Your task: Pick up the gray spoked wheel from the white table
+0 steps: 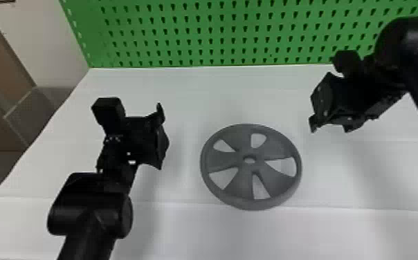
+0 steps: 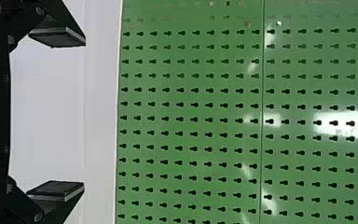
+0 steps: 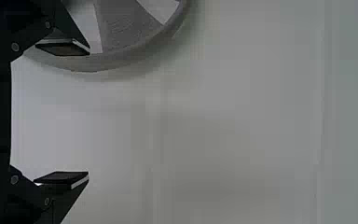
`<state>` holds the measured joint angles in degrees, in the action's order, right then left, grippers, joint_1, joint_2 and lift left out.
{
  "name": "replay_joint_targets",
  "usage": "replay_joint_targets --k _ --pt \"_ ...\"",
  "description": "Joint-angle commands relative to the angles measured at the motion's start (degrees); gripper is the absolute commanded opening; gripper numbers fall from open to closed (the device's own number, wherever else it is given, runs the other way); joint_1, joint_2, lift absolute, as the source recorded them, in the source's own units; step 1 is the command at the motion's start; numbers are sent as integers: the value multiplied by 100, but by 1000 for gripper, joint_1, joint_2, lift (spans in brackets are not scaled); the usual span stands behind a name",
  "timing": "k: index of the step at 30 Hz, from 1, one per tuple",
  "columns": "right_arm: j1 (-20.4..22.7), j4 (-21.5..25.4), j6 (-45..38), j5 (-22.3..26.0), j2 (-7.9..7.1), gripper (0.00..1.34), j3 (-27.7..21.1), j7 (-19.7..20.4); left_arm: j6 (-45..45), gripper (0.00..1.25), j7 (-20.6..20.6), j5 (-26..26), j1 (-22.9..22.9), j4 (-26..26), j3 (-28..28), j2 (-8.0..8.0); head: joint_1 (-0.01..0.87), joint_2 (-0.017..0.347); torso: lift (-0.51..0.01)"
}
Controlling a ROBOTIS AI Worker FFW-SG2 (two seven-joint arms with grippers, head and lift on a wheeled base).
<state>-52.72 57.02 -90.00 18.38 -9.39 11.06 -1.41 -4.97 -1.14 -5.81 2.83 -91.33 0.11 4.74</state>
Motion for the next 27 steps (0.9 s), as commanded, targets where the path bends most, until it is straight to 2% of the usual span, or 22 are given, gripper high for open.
replay_joint_targets --k 1,5,11,27 --pt "-46 -121 -9 227 -80 1006 186 0 -13 1060 0 -8 25 19 50 27 779 143 -84" --pt "-72 -165 -9 342 -142 1006 300 0 -13 1060 0 -17 34 28 59 36 779 143 -84" --pt "-19 -367 -9 596 -186 1006 -16 0 -13 1060 0 -26 60 37 94 45 779 143 -84" --pt "16 -349 -9 509 -160 1006 45 0 -13 1060 0 -43 69 45 112 54 779 143 -84"
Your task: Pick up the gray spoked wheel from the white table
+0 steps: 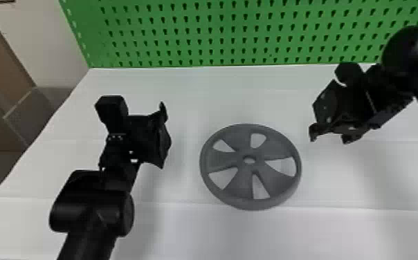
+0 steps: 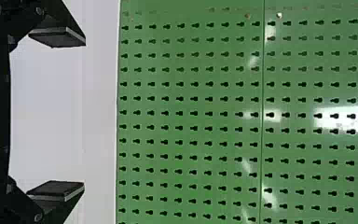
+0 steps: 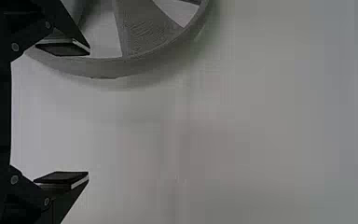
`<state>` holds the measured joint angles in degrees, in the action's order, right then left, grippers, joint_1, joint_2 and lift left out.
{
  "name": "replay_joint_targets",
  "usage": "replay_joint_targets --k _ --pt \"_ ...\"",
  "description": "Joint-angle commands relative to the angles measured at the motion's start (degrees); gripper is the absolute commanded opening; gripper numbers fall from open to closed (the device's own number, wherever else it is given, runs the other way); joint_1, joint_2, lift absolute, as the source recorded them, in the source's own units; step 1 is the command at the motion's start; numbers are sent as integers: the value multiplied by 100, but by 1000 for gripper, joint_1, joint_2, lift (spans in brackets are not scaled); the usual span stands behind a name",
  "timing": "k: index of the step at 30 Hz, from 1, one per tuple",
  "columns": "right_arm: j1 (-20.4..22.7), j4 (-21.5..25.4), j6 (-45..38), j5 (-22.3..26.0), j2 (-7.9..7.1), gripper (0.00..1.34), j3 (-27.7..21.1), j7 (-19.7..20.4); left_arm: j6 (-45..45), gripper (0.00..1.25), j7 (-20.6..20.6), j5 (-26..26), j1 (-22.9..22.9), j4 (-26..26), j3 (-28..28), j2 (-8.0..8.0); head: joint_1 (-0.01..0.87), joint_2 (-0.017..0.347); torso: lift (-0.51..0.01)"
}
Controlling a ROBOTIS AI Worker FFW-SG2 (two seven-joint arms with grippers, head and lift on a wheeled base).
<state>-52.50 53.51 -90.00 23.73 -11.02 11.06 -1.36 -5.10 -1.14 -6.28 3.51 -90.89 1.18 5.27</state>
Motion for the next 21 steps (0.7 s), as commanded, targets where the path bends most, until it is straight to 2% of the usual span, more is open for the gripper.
replay_joint_targets --k 1,10,21 --pt "-6 1 -8 -35 3 1006 46 -5 0 1060 0 4 1 1 -3 0 779 143 -84" --pt "46 37 -8 -62 74 1006 169 4 0 1060 0 -4 -8 1 -12 0 779 143 -84" --pt "90 142 -8 -246 399 1006 204 4 0 1060 0 -4 -8 1 -12 0 779 143 -84"
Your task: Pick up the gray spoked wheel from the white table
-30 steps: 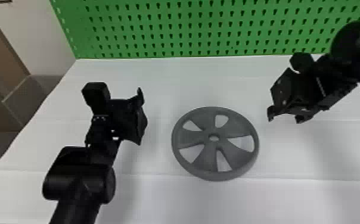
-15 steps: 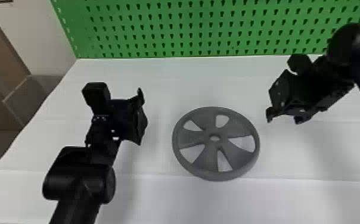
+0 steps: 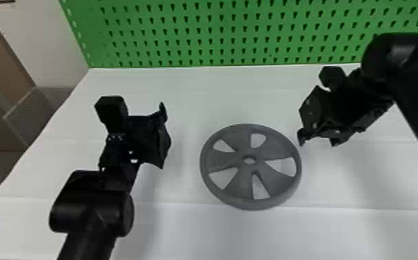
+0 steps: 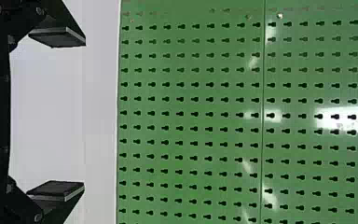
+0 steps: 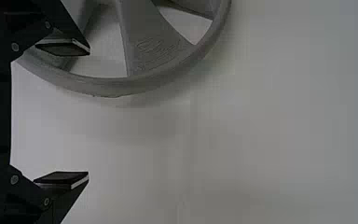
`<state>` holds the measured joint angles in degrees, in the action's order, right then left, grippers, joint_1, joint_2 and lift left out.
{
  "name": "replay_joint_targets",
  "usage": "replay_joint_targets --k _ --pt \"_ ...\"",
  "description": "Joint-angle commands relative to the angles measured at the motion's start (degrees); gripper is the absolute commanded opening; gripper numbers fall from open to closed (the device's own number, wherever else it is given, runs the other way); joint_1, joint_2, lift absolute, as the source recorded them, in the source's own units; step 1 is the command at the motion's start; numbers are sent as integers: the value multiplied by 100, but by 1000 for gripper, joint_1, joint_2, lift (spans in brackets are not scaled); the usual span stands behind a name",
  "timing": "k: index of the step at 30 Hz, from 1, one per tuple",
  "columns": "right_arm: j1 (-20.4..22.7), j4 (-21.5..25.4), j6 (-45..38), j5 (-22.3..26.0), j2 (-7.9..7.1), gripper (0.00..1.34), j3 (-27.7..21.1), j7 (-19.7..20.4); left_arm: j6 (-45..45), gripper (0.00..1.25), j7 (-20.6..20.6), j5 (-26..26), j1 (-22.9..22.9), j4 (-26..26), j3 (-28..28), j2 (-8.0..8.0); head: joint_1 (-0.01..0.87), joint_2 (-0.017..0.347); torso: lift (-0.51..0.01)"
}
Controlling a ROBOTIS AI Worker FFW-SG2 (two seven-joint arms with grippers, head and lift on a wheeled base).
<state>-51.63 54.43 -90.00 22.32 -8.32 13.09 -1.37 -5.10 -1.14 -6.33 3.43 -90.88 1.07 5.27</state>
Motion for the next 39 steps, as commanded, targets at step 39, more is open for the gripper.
replay_joint_targets --k 39 --pt "65 121 -8 -245 427 1006 36 -3 0 1060 -9 9 62 17 24 9 779 144 -84"
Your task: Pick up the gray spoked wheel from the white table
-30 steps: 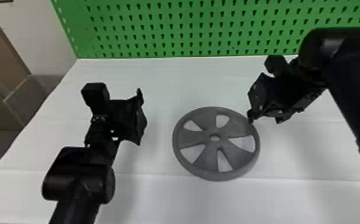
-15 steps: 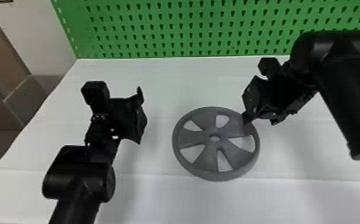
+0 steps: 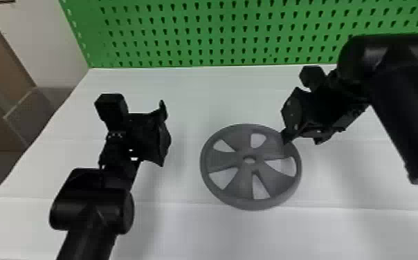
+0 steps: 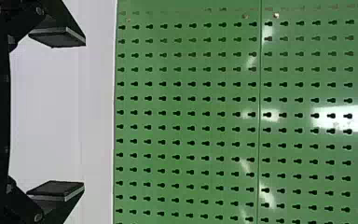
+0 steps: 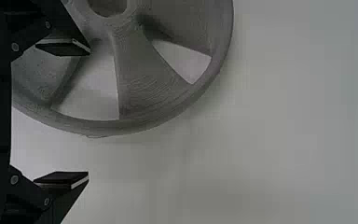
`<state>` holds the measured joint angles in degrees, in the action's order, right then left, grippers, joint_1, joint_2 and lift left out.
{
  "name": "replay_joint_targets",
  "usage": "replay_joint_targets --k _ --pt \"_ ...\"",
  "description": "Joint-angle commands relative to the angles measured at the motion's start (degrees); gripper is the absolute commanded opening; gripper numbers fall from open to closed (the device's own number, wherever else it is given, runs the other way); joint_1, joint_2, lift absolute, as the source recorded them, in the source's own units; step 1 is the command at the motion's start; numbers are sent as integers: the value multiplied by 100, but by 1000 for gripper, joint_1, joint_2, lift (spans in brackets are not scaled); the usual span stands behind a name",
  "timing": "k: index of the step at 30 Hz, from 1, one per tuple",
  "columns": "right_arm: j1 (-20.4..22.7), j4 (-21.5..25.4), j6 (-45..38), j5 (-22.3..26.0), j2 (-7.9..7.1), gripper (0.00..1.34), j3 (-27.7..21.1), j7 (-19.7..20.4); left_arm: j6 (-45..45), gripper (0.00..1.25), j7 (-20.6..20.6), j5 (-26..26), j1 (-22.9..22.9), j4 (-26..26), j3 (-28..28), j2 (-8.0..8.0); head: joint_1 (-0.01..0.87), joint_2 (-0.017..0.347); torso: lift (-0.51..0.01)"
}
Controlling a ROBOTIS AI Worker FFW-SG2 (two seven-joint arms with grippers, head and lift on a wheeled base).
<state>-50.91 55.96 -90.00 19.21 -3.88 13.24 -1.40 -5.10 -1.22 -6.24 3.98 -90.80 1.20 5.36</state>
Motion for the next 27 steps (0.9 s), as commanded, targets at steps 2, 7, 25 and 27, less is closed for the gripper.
replay_joint_targets --k 2,7,25,27 --pt "-6 -41 -8 100 -16 1006 29 0 0 1060 -1 0 15 18 21 0 779 144 -84" --pt "2 -50 -8 118 -16 1006 82 0 0 1060 -1 0 24 18 30 0 779 144 -84" --pt "213 -15 -8 214 2 1006 -76 0 0 1060 -10 -18 33 27 30 0 779 144 -84" --pt "240 -15 -8 135 19 1006 -67 8 0 1060 -10 -18 33 27 21 0 779 144 -84"
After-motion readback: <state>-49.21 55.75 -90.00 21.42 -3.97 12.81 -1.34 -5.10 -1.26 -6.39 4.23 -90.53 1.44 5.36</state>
